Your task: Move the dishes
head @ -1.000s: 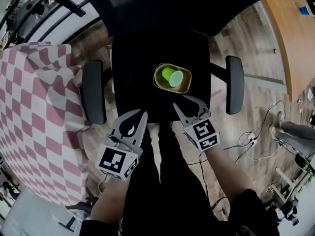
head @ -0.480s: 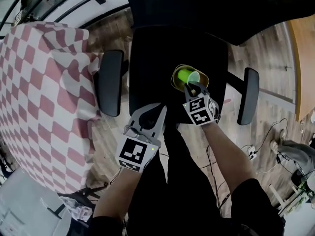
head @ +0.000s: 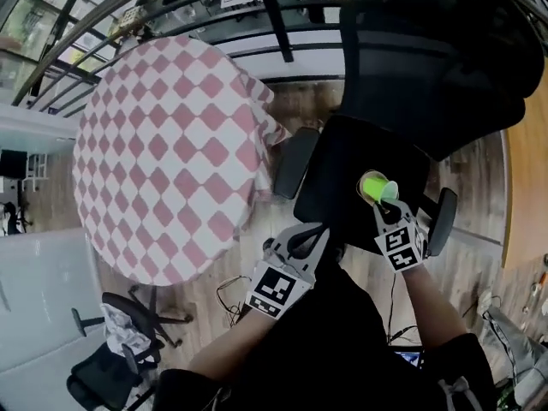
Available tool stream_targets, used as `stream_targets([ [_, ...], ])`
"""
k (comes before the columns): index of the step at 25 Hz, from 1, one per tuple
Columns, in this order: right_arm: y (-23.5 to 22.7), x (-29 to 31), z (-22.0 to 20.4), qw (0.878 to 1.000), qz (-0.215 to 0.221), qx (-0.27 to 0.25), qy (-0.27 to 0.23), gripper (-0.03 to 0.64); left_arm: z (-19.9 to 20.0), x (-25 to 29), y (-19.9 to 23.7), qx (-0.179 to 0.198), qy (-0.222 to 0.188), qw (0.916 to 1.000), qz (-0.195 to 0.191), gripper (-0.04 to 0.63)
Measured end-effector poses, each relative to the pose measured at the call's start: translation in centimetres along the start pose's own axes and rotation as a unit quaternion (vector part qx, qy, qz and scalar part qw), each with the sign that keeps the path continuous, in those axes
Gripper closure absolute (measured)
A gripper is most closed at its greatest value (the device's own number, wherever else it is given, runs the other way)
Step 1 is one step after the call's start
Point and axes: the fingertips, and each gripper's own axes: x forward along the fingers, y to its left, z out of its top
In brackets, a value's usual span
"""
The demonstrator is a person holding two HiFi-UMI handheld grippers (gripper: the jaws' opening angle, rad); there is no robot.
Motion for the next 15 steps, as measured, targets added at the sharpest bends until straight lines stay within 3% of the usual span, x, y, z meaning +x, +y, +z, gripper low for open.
stream_targets([
  [5,6.3,-3.6,9.3,0.996,0.028,-0.069,-0.039,0.58,0.9,-9.2,3.2,0.009,-0.025,0.9982,0.054,0.595],
  [10,14.9,-1.8,19.2,0.987,0.059,-0.134,-0.063,0.58,0.1,-19.0,9.6,0.025,-0.046,0.9925,0.111,0.595],
  [12,18.4,-0.5,22.6,0.978,0.069,-0.19,-0.058,0.58,-0.7,-22.6,11.7,0.024,-0.054,0.9899,0.129,0.595],
  [15,24.5,1.9,26.3,0.954,0.079,-0.286,-0.039,0.58,-3.0,-28.1,14.6,0.01,-0.051,0.9862,0.157,0.595],
])
